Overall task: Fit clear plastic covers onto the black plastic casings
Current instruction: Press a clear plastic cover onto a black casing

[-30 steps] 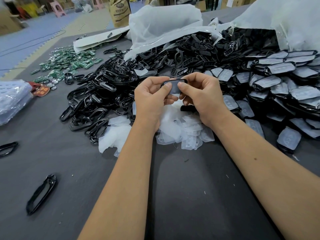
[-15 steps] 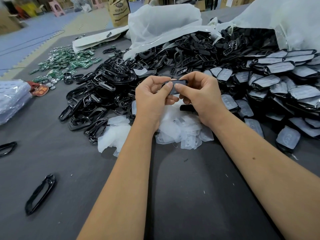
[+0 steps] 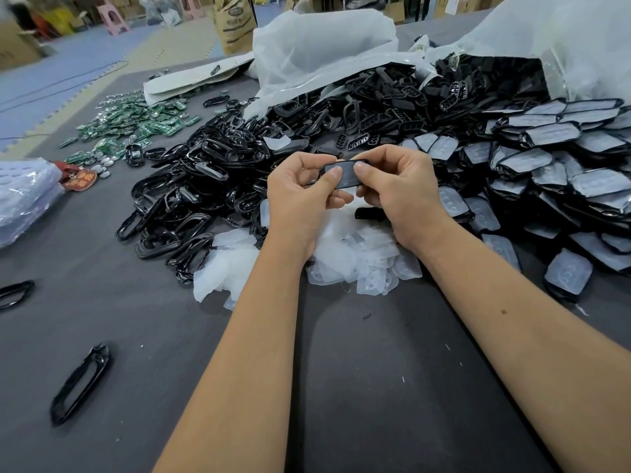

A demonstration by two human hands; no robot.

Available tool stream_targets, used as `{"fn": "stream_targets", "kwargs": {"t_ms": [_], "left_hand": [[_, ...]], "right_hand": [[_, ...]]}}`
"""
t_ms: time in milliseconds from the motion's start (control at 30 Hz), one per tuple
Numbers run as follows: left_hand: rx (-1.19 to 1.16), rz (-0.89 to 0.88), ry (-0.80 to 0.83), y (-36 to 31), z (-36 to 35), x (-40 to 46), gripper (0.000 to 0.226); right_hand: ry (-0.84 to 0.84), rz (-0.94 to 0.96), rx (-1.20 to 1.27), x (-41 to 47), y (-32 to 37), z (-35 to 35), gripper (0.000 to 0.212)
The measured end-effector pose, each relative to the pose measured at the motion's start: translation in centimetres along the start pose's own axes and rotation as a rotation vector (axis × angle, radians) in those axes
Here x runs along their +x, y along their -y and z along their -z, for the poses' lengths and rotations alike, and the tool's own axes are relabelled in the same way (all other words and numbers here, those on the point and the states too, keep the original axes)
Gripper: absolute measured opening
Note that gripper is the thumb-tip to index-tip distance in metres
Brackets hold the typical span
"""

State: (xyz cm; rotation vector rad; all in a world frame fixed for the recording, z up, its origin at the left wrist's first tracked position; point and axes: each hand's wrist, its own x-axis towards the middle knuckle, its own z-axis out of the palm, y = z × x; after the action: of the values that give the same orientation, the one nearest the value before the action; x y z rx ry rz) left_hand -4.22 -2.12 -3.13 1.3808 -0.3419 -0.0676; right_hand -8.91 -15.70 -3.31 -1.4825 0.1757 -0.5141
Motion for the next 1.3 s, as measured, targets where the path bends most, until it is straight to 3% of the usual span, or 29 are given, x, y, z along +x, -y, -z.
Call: {"fn": "stream_targets", "kwargs": {"t_ms": [233, 433, 667, 767, 867, 900, 1000, 1100, 1300], "left_hand": [[-0.012, 0.022, -0.006, 0.0, 0.3, 0.1, 0.015], [-0.060, 0.069, -0.025, -0.1, 0.6, 0.2, 0.018], [-0.248, 0.202, -0.117, -0.8, 0.8, 0.4, 0.018], [-0.383, 0.278, -0.159, -1.0, 1.2, 0.6, 0.017], [-0.393, 0.292, -0.113, -1.1, 1.4, 0.6, 0.004], [-0.403, 0.300, -0.088, -1.2, 1.4, 0.5, 0.010], [-0.383, 0.316, -0.060, -1.1, 1.2, 0.6, 0.035], [-0.236, 0.222, -0.040, -0.6, 0.6, 0.5, 0.006], [-0.253, 0.162, -0.002, -0.6, 0.6, 0.3, 0.005]], "right_hand": [[0.026, 0.071, -0.094, -0.2, -0.2, -0.2, 0.010], [0.023, 0.130, -0.187, -0.5, 0.1, -0.3, 0.029], [0.066, 0.338, -0.437, -0.6, 0.1, -0.8, 0.014], [0.128, 0.402, -0.530, -1.0, 0.3, -1.1, 0.023], [0.079, 0.461, -0.570, -1.2, 0.2, -1.3, 0.022], [0.055, 0.470, -0.563, -1.2, 0.2, -1.3, 0.018], [-0.022, 0.381, -0.483, -0.9, 0.2, -1.0, 0.010], [-0.046, 0.193, -0.364, -0.4, 0.1, -0.5, 0.007], [0.095, -0.004, -0.023, -0.1, 0.3, 0.3, 0.010]]}}
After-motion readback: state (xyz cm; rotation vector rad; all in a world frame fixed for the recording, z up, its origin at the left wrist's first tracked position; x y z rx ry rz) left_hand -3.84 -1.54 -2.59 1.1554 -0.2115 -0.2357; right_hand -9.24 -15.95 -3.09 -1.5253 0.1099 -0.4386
